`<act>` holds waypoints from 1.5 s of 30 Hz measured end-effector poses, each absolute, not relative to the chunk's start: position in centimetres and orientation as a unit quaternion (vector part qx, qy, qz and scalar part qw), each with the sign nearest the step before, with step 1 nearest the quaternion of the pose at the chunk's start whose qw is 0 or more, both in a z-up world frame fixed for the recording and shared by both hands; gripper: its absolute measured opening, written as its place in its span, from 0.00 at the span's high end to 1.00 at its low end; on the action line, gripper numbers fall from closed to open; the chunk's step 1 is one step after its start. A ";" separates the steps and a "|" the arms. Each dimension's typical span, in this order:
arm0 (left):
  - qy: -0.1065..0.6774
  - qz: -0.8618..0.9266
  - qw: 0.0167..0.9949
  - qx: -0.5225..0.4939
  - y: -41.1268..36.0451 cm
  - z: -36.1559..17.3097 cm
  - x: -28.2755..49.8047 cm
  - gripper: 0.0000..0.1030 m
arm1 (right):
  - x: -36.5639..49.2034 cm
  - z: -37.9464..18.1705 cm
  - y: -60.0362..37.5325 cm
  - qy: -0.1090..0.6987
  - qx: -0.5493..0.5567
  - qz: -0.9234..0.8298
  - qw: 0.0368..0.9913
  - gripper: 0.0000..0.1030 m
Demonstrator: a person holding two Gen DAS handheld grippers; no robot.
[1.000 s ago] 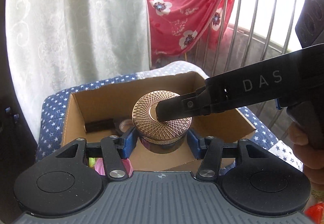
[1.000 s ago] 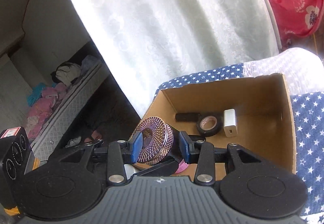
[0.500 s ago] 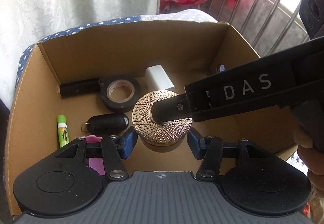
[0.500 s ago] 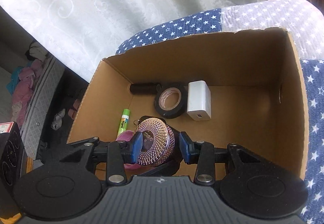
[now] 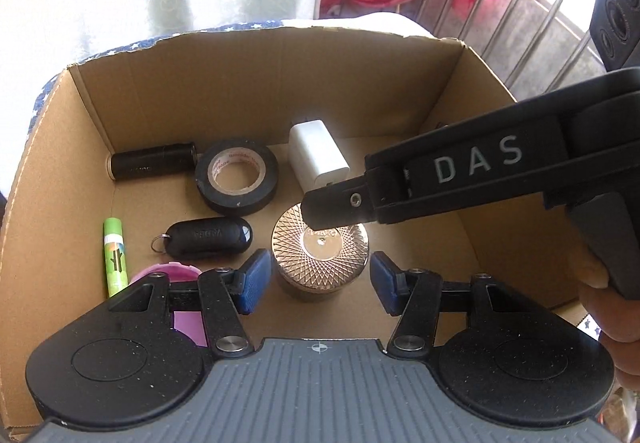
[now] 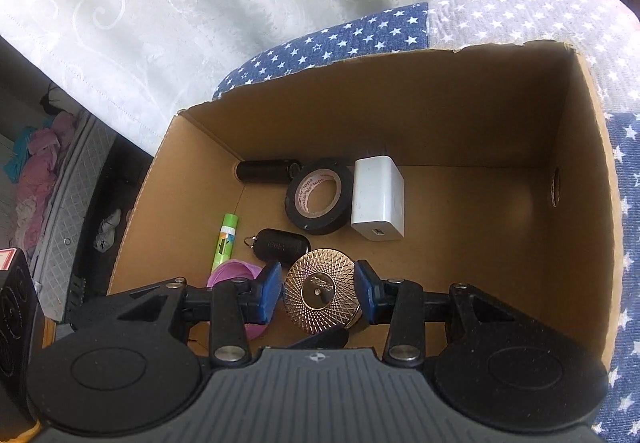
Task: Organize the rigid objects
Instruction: 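Withdraw the right gripper and move it to the green dropper bottle, then grasp the green dropper bottle by its neck with the right gripper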
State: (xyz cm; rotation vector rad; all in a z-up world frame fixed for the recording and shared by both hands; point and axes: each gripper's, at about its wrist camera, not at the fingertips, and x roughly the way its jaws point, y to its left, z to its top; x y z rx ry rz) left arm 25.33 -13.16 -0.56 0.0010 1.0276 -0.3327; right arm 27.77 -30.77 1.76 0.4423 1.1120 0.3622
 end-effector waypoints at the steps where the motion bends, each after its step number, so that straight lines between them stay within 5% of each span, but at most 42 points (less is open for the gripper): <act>1: 0.485 -0.159 0.860 -0.002 -13.0 -0.3 25.1 0.47 | 27.5 2.2 -30.9 0.514 0.208 0.168 0.815 0.58; 20: 0.257 -0.221 0.940 0.028 -6.0 7.3 7.0 0.37 | 9.3 13.6 -30.5 0.306 0.182 0.211 0.910 0.58; 30: 0.247 -0.156 0.954 0.063 -6.7 0.3 3.7 0.39 | 7.5 9.0 -22.8 0.323 0.091 0.199 0.921 0.58; 45: 0.268 -0.095 0.952 0.111 -9.5 -5.4 6.1 0.56 | 10.9 3.7 -17.8 0.359 0.019 0.197 0.912 0.60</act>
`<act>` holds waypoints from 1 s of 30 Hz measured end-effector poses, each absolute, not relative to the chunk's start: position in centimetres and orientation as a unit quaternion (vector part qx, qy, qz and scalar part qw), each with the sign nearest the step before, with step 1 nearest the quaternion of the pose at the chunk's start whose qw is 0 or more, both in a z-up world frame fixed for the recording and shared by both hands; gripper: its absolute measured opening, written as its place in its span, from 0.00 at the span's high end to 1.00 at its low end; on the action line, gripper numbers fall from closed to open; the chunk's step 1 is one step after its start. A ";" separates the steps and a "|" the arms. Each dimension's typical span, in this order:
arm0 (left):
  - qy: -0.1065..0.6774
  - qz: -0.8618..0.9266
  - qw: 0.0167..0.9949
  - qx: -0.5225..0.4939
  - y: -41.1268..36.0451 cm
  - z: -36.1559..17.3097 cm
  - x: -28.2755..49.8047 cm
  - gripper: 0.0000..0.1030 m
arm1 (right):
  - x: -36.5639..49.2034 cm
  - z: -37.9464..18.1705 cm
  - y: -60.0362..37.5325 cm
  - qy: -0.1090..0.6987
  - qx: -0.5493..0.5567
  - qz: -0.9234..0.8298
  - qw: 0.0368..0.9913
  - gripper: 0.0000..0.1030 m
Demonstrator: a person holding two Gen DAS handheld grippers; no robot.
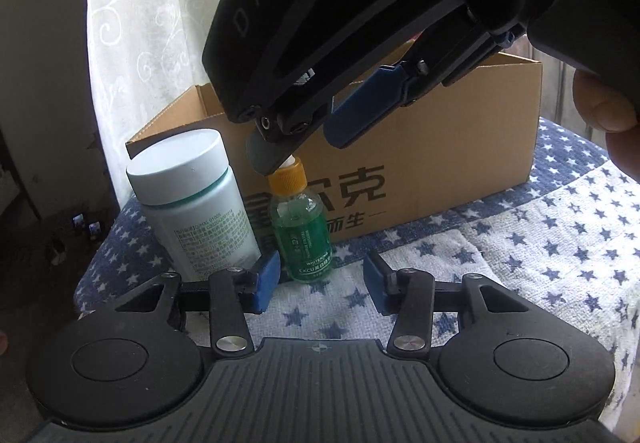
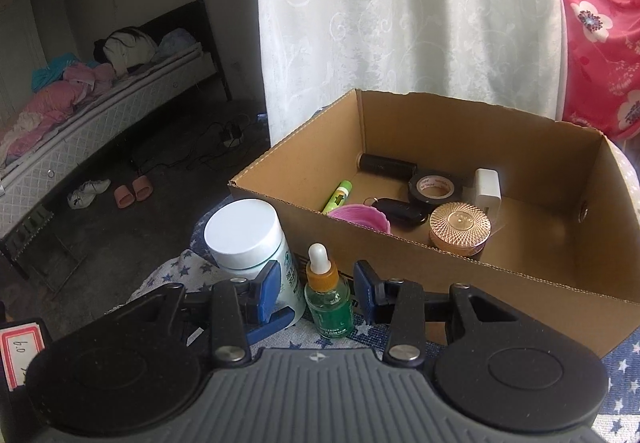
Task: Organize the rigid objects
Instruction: 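Grasp the green dropper bottle by its neck with the right gripper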
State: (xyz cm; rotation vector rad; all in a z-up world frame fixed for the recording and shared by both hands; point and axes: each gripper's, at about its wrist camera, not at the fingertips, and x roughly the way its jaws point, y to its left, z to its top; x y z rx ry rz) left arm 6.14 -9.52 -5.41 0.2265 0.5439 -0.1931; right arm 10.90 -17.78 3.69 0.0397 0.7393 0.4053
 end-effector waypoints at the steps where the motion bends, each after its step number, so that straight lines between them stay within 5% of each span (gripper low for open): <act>1: 0.269 -0.094 0.952 0.111 -9.4 -5.6 6.2 0.57 | 11.2 3.5 -17.7 0.361 0.019 0.197 0.911 0.60; 15: 0.271 -0.078 0.953 0.106 -9.6 -6.2 7.3 0.59 | 12.3 2.3 -17.9 0.372 0.033 0.201 0.906 0.77; 30: 0.281 -0.060 0.954 0.086 -10.2 -5.7 7.5 0.69 | 11.6 2.9 -19.3 0.381 0.062 0.211 0.898 0.79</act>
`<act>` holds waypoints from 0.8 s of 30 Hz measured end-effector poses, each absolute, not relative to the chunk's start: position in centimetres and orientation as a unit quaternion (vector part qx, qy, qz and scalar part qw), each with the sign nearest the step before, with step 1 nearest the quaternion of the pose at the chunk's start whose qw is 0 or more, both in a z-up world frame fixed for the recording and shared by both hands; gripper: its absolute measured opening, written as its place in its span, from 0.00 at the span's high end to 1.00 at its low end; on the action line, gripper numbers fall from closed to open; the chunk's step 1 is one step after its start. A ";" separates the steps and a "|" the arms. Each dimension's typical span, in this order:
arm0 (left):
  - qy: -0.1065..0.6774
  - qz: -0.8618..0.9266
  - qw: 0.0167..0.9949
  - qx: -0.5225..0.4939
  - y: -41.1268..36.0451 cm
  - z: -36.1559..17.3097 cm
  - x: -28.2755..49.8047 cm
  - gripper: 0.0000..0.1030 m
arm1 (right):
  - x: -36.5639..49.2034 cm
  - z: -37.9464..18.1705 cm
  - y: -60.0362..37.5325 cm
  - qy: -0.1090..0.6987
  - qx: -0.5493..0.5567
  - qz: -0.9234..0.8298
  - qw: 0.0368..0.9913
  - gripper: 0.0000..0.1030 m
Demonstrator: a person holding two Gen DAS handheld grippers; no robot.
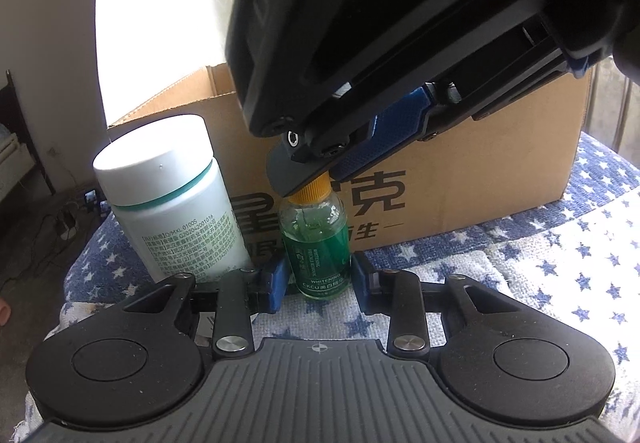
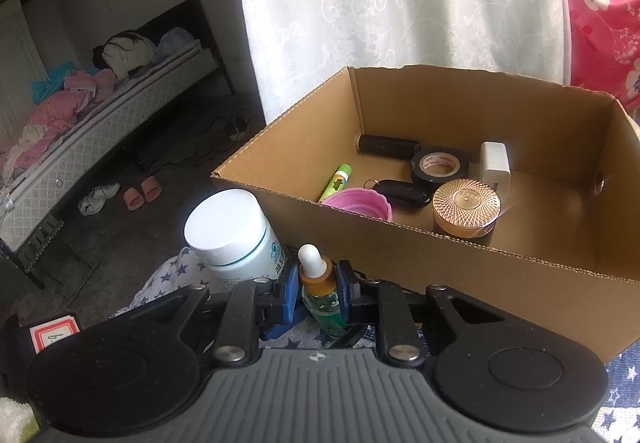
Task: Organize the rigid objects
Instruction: 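Grasp the green dropper bottle by its neck with the right gripper, then carry the dropper bottle over the box and lower it inside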
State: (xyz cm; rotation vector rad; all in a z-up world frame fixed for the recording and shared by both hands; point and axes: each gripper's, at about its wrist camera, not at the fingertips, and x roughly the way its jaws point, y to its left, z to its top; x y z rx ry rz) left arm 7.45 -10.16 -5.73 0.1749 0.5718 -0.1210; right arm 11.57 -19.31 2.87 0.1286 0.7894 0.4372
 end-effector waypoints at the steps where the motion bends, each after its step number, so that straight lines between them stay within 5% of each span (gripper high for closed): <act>1: 0.281 -0.065 0.954 0.086 -10.2 -5.6 7.2 0.69 | 11.3 3.0 -19.5 0.381 0.064 0.210 0.898 0.79; 24: 0.269 -0.086 0.951 0.126 -10.8 -4.6 4.7 0.70 | 10.1 3.3 -20.0 0.376 0.046 0.206 0.902 0.78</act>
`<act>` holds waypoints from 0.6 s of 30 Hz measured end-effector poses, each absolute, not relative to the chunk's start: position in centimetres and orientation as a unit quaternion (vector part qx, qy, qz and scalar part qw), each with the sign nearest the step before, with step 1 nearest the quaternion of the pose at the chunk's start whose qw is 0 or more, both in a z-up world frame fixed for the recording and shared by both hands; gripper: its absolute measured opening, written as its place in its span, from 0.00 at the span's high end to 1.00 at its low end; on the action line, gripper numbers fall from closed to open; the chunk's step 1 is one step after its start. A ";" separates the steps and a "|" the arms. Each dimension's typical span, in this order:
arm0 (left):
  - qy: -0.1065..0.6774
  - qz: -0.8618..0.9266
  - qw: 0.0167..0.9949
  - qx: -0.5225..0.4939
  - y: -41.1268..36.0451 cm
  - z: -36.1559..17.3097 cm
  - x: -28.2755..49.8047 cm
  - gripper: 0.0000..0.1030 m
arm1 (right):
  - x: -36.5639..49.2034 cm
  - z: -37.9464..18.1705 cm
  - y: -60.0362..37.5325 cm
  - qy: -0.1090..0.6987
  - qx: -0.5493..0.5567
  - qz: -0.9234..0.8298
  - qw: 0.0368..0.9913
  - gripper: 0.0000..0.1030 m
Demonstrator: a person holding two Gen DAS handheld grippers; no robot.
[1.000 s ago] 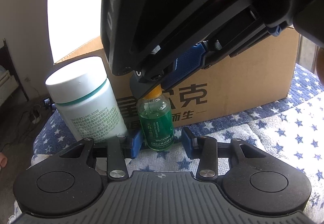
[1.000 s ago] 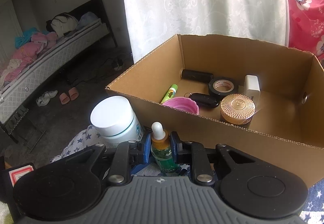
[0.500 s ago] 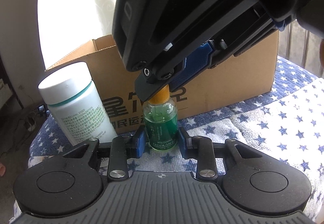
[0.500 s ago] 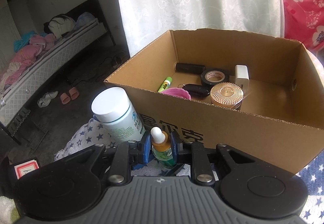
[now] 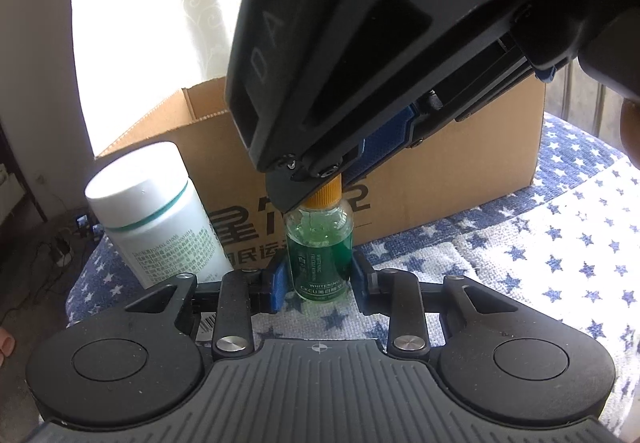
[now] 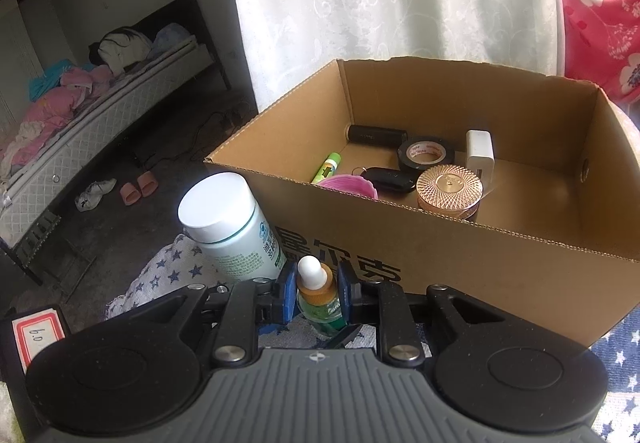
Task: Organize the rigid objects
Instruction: 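Carry the dropper bottle over the box and lower it inside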
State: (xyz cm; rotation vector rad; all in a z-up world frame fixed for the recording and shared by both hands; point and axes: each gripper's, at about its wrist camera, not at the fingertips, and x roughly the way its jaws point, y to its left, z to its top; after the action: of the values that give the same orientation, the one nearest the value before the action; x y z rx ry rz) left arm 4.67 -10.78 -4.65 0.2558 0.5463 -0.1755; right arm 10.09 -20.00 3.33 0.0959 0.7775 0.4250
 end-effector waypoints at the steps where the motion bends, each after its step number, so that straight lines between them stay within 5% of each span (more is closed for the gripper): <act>1: 0.265 -0.087 0.952 0.129 -10.8 -4.1 4.3 0.70 | 9.7 3.9 -20.0 0.370 0.044 0.208 0.904 0.78; 11: 0.179 -0.133 0.963 0.152 -12.4 4.1 3.3 0.70 | 8.5 12.7 -22.1 0.267 0.039 0.232 0.934 0.79; 18: 0.229 -0.190 0.949 0.103 -13.7 6.0 9.5 0.70 | 12.1 15.3 -26.0 0.248 0.043 0.189 0.949 0.79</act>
State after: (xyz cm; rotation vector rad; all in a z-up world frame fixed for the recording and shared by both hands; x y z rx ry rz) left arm 9.49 -13.74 5.96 0.2102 0.4668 -0.3873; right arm 12.08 -26.01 15.34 0.0880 0.5047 0.3836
